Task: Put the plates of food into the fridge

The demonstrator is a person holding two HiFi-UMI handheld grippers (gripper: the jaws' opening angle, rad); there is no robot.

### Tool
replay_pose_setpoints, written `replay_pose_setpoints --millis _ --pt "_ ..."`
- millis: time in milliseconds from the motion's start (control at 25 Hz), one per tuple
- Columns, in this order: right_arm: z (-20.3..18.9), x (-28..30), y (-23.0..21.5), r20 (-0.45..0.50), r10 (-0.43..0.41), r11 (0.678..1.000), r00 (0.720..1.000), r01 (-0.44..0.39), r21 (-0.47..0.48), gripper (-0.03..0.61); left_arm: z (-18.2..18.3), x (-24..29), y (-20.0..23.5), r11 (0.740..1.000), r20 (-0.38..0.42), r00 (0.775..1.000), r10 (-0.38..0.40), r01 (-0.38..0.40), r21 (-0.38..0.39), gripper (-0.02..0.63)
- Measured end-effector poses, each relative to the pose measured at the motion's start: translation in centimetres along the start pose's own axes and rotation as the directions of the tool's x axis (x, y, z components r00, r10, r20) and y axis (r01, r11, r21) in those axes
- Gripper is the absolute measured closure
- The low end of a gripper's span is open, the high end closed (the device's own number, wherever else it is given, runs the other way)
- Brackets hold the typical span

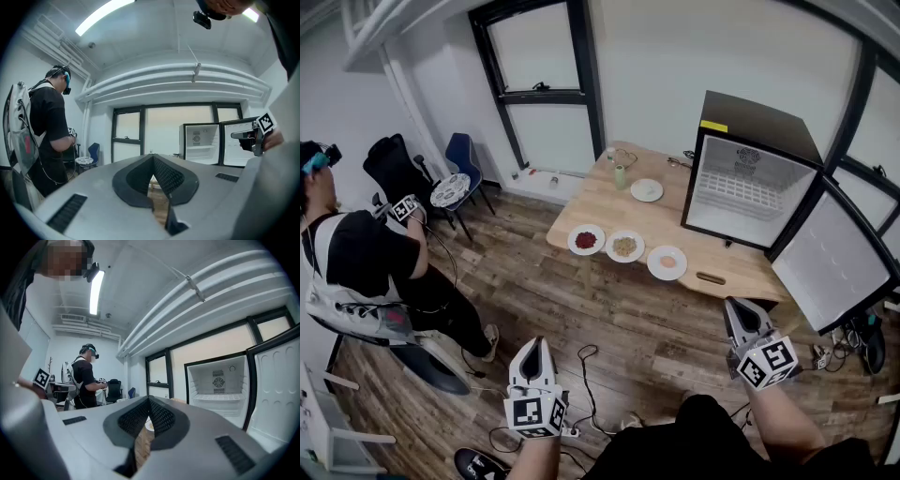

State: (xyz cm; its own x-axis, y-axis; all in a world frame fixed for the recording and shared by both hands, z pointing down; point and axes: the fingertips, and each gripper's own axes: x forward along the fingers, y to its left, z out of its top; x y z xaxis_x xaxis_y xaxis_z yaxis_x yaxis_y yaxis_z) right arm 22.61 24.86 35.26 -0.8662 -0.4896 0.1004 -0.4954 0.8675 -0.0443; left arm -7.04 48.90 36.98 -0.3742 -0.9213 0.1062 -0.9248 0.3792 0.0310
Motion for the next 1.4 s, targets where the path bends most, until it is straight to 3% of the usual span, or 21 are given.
replay_pose_setpoints --millis 440,760,1080,1200,1400 --pt "0.7 4.3 -1.3 0.011 0.015 0.999 1.000 -0.014 -0.031 0.558 1.0 4.8 0.0 1.000 0.041 0.999 -0.015 0.015 -0.001 0.611" --pt "-0.8 12.1 -4.6 -0.005 0.054 0.998 0.999 -0.054 0.028 0.557 3.4 9.5 1.7 0.998 0.016 0.998 0.056 -0.057 0.040 0.611" --pt "0.7 20.8 -9.6 0.020 0.121 0.992 0.992 -0.122 0.032 0.557 5.0 17.5 1.7 0.992 0.002 0.994 0.110 -0.110 0.063 0.611" --pt "0.8 23.6 -11.6 0.028 0.143 0.987 0.989 -0.145 0.066 0.558 6.6 21.5 0.8 0.990 0.021 0.994 0.107 -0.108 0.087 0.611" --pt "1.6 27.1 -12.3 0.040 0.225 0.973 0.973 -0.227 0.036 0.557 7.6 27.5 -2.0 0.994 0.049 0.997 0.062 -0.066 0.090 0.611"
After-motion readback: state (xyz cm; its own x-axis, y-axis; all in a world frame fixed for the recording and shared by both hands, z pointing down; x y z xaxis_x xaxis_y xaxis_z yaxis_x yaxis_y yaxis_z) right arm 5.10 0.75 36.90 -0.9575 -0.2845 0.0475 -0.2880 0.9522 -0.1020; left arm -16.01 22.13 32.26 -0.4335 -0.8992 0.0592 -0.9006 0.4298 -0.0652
